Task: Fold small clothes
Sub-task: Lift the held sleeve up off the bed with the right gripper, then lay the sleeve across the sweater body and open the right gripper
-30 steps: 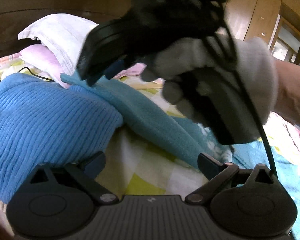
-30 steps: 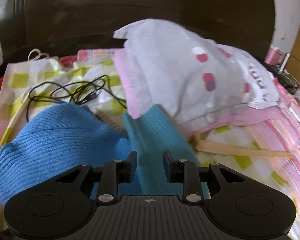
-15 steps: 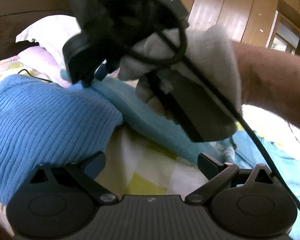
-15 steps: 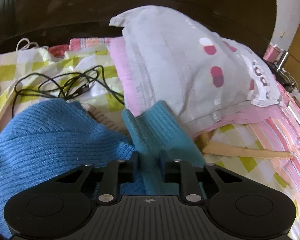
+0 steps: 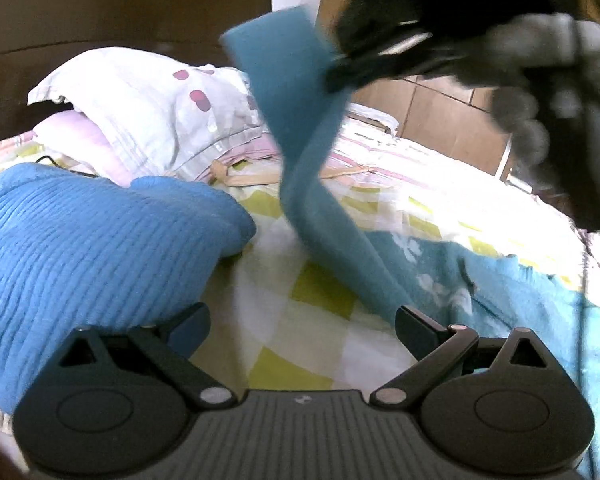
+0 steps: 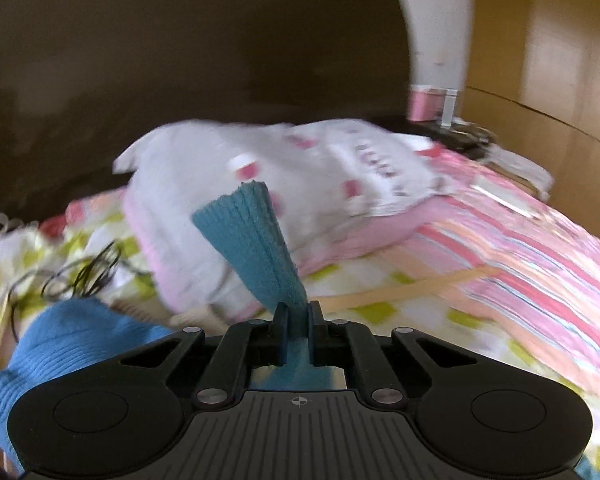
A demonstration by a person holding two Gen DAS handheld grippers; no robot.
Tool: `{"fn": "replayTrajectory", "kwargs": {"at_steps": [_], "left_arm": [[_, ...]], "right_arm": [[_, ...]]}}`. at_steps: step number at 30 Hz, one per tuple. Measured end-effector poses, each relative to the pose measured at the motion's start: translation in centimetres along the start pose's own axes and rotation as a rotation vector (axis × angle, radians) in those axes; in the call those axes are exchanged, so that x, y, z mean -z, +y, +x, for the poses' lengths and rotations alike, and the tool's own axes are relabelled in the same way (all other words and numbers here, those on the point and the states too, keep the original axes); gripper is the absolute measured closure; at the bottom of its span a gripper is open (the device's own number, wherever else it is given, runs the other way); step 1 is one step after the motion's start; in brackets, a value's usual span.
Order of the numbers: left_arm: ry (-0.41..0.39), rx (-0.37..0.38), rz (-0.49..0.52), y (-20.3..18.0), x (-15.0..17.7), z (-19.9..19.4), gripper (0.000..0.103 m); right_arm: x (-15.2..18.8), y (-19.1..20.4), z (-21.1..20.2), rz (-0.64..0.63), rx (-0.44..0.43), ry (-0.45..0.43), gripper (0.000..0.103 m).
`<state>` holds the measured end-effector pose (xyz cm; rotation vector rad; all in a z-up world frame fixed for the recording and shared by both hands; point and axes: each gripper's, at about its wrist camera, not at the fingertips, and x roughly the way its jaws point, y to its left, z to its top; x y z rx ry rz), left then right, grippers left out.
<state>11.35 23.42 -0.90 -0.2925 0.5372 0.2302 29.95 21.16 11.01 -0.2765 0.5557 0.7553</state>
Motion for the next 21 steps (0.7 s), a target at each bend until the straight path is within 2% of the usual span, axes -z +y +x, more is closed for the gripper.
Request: {"fn": "replayTrajectory", "kwargs": {"at_steps": [10, 15, 21], "left_arm": [[-0.037, 0.023, 0.061, -2.7, 0.4, 0.0, 0.0], [-0.056, 0.027, 0.175, -5.3, 1.6, -0.2, 0.0], [-0.063, 0.066, 0.283, -8.0, 3.0, -0.7, 0.0]], "right_arm": [[3.2, -10.8, -8.0, 0.199, 0.156, -0.079, 0.096], [6.2, -15.9, -11.7, 0.294, 0.231, -0.102, 0.096], [11.5, -20.8, -16.0, 0.412, 0.31, -0.108, 0.096]]}}
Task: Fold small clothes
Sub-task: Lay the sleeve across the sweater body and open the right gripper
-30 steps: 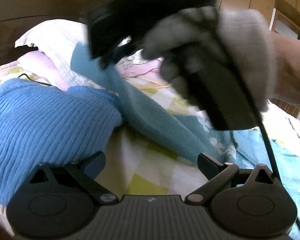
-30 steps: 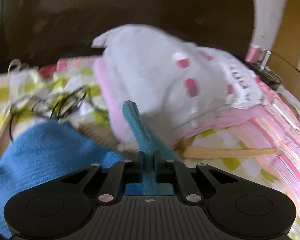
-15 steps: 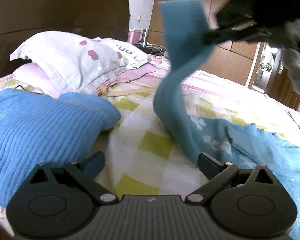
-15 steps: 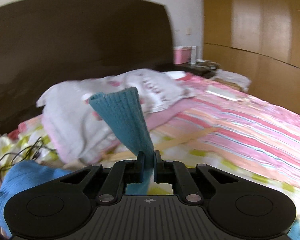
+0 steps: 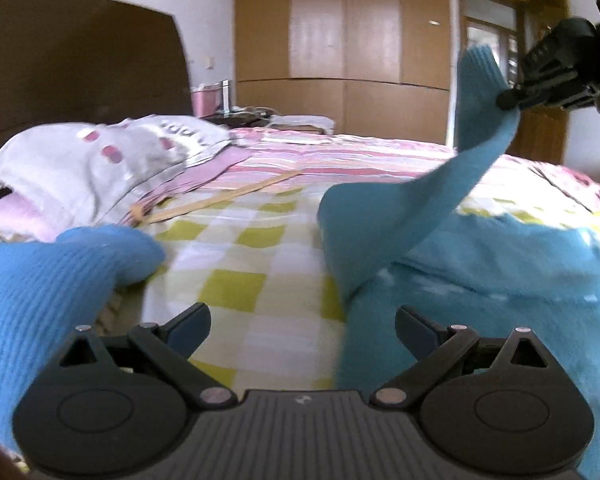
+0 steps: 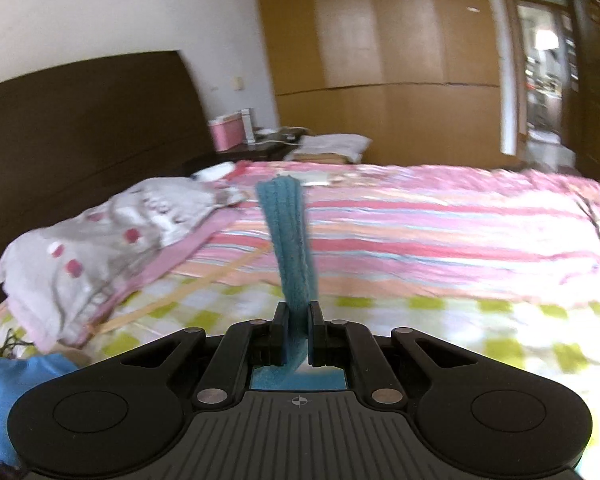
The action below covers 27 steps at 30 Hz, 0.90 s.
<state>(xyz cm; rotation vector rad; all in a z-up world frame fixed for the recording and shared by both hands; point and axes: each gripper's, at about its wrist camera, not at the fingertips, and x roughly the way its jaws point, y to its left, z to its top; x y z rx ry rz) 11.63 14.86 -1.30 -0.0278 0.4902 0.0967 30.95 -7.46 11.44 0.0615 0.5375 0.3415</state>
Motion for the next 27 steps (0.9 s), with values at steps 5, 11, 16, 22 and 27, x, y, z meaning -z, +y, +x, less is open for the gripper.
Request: {"fn": "replayTrajectory", "kwargs": {"at_steps": [5, 11, 16, 22, 27], "left_arm": [[-0.005, 0.041, 0.046, -1.5, 0.6, -0.2, 0.0], [0.02, 0.05, 0.082, -2.9, 1.3, -0.5, 0.0], [0.039, 0.042, 0.085, -3.6, 1.3, -1.3, 0.0], [0.079, 0.045, 0.102, -4.7, 0.9, -1.8, 0.0], [0.083, 0.037, 0.157, -6.5, 0.1, -2.2, 0.0]], "right_arm": [[3.8, -5.8, -1.7, 0.115, 0.065, 0.023, 0.096], [9.7, -10.7, -1.0, 0.251, 0.107, 0.088, 0.096], [12.9, -12.9, -1.4, 0.403, 0.057, 0.097, 0.087], [14.2, -15.4, -2.9, 0.543, 0.006, 0.046, 0.074], [14.2, -17.0, -1.9, 0.628, 0.036, 0.054, 0.077]]}}
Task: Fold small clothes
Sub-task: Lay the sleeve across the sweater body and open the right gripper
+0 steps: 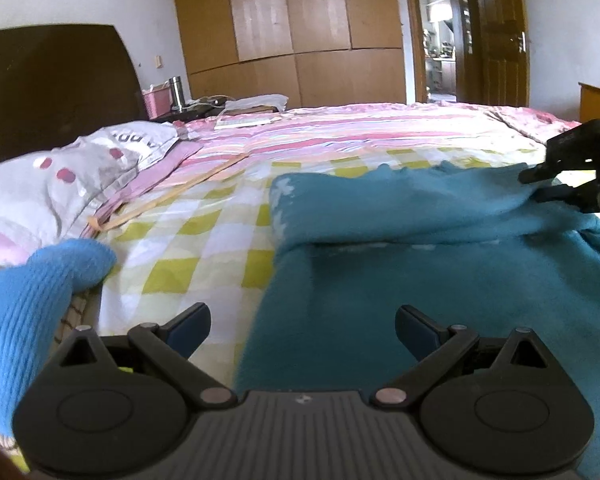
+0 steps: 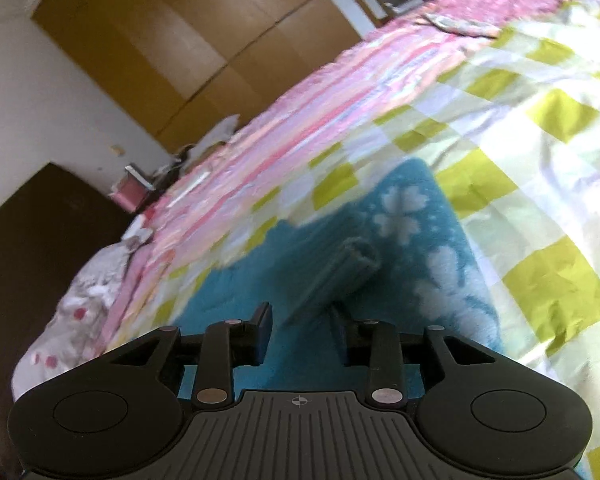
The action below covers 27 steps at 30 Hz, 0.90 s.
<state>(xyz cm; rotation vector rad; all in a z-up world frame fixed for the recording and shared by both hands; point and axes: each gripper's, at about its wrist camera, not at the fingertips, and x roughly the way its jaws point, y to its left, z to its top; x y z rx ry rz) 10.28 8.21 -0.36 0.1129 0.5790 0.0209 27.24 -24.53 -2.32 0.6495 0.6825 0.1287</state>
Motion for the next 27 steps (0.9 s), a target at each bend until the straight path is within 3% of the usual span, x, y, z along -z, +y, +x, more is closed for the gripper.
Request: {"fn": "replayTrajectory", "kwargs": {"at_steps": [3, 5, 9, 13, 19, 23, 27], "left_arm": [[-0.015, -0.004, 0.026, -0.9, -0.8, -0.4, 0.0], [-0.025, -0.01, 0.047, -1.3, -1.2, -0.5, 0.0], [-0.027, -0.01, 0.072, -2.1, -1.7, -0.2, 0.0], [0.023, -0.01, 0.085, -2.7, -1.8, 1.4, 0.0], [0.031, -0.04, 0.111, -2.8, -2.3, 1.5, 0.0], [0.045, -0.082, 0.133, -2.9, -2.1, 1.7, 0.0], [0.097, -0.114, 0.148, -2.9, -1.3, 2.1, 0.0]], "right_arm": [[-0.1, -0.5, -0.1, 0.017, -0.002, -0.01, 0.094], [-0.3, -0.6, -0.9, 0.017, -0.026, -0.034, 0.095], [-0.6, -0.7, -1.8, -0.049, -0.002, -0.054, 0.095], [0.5, -0.3, 0.0, -0.148, 0.092, 0.028, 0.093], [0.4, 0.2, -2.0, -0.153, 0.069, -0.016, 0.085], [0.8, 0.7, -3.8, -0.243, 0.11, -0.043, 0.084], [1.6, 1.1, -4.1, -0.339, 0.187, -0.012, 0.084]]}}
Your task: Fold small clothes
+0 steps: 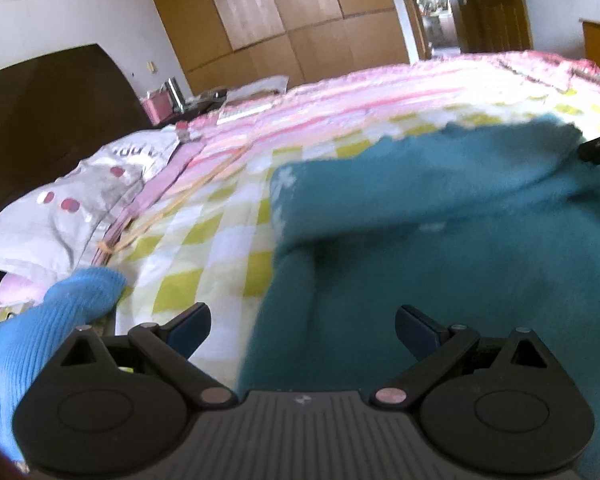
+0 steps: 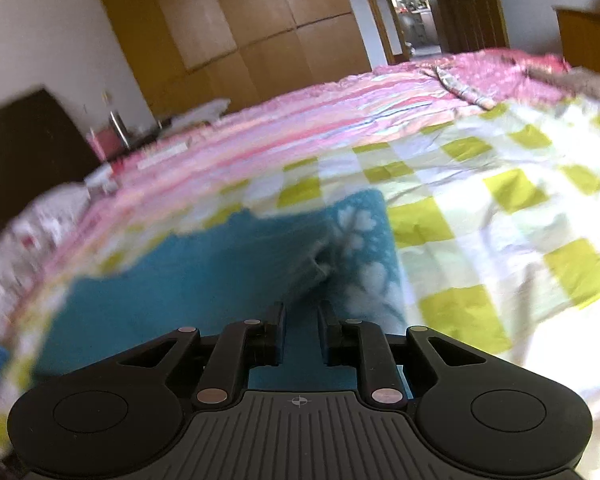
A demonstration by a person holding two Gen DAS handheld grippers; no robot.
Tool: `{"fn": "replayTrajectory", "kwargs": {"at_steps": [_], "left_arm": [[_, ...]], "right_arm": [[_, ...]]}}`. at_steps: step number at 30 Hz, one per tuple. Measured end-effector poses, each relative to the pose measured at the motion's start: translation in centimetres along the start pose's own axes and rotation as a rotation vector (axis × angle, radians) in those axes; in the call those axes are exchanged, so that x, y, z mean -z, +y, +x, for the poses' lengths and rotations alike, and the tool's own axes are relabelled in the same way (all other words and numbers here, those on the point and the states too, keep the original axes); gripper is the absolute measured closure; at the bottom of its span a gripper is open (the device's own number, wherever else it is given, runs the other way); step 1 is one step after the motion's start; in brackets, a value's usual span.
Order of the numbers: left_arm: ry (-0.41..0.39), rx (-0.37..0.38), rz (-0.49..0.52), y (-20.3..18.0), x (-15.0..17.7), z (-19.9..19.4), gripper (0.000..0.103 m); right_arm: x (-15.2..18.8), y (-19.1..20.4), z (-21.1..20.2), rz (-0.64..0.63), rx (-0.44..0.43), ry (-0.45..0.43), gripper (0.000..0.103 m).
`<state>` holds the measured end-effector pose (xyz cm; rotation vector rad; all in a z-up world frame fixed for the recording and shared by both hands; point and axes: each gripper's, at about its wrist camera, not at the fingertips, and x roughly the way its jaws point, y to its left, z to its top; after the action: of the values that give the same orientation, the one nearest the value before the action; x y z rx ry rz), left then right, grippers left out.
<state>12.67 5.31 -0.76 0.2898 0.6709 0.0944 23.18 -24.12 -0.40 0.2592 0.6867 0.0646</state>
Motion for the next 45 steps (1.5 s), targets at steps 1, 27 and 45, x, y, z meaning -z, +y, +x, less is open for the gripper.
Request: {"fn": "replayTrajectory", "kwargs": {"at_steps": [1, 27, 45], "left_arm": [[0.011, -0.003, 0.007, 0.0, 0.3, 0.0, 0.0], [0.034, 0.035, -0.015, 3.0, 6.9, -6.4, 0.0], [0.164, 0.149, -0.03, 5.5, 11.8, -10.2, 0.014]], "right_arm": [[0.1, -0.1, -0.1, 0.001, 0.002, 0.01, 0.084], [9.8, -1.2, -15.1, -0.104, 0.001, 0.031, 0.077], [15.6, -4.0, -19.5, -0.069, 0.003, 0.131, 0.066]]}}
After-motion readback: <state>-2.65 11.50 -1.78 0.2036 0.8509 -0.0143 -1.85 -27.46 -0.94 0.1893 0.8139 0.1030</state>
